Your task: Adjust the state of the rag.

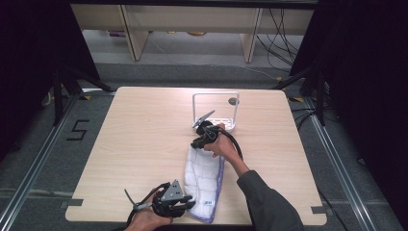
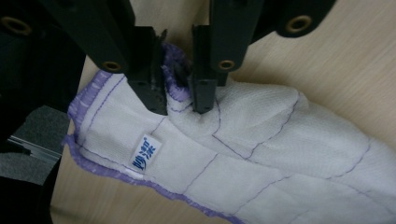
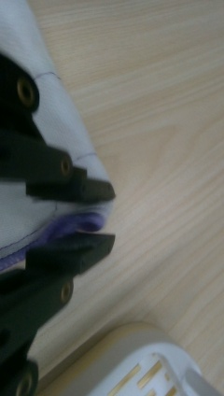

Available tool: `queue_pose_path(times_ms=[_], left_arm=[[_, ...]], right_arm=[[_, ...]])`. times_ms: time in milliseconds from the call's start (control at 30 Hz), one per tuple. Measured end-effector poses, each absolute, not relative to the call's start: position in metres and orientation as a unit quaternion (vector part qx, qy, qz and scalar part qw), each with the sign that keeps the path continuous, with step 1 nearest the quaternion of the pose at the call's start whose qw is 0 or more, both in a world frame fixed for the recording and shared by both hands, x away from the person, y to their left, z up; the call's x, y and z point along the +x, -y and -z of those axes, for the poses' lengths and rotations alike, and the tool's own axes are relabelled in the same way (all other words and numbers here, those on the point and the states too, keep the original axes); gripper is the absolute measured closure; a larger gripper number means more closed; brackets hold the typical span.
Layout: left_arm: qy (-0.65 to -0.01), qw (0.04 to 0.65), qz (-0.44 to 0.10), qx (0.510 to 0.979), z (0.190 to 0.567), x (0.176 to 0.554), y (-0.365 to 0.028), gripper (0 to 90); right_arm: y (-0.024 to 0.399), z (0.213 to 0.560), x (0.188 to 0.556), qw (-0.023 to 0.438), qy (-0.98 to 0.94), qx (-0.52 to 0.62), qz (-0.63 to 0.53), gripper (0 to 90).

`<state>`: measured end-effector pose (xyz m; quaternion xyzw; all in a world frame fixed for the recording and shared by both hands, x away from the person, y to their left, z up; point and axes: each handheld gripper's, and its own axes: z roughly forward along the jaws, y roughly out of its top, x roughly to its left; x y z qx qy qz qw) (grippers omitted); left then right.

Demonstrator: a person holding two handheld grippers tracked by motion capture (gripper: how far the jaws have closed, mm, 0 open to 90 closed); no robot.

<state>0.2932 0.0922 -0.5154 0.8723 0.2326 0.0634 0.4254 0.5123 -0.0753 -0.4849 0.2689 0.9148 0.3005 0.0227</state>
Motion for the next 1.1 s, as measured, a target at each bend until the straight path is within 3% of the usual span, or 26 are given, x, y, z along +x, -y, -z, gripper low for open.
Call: queue_pose_path(times_ms=[33, 67, 167, 333, 500, 967, 1100], left_arm=[[-0.234, 0.427, -0.061, 0.872, 0.515, 0.293, -0.092, 70.5], [-0.248, 0.433, -0.055, 0.865, 0.512, 0.294, -0.095, 57.9], [-0.249, 0.440, -0.049, 0.861, 0.505, 0.296, -0.104, 43.0], [-0.260, 0.452, -0.047, 0.852, 0.495, 0.304, -0.117, 36.7], [-0.305, 0.463, -0.074, 0.829, 0.483, 0.332, -0.132, 36.0], [-0.363, 0.422, -0.089, 0.826, 0.492, 0.397, -0.137, 35.9], [-0.368, 0.414, -0.092, 0.828, 0.493, 0.409, -0.135, 35.4]], right_arm=[[0.076, 0.485, 0.513, 0.026, -0.909, 0.283, -0.306, 63.4], [0.080, 0.482, 0.511, 0.030, -0.896, 0.314, -0.311, 56.9], [0.090, 0.473, 0.507, 0.046, -0.886, 0.318, -0.335, 49.7], [0.120, 0.449, 0.484, 0.067, -0.868, 0.367, -0.329, 46.2], [0.154, 0.457, 0.471, 0.104, -0.869, 0.358, -0.326, 46.2], [0.160, 0.483, 0.478, 0.072, -0.863, 0.394, -0.308, 54.7], [0.155, 0.488, 0.480, 0.070, -0.861, 0.401, -0.304, 66.0]])
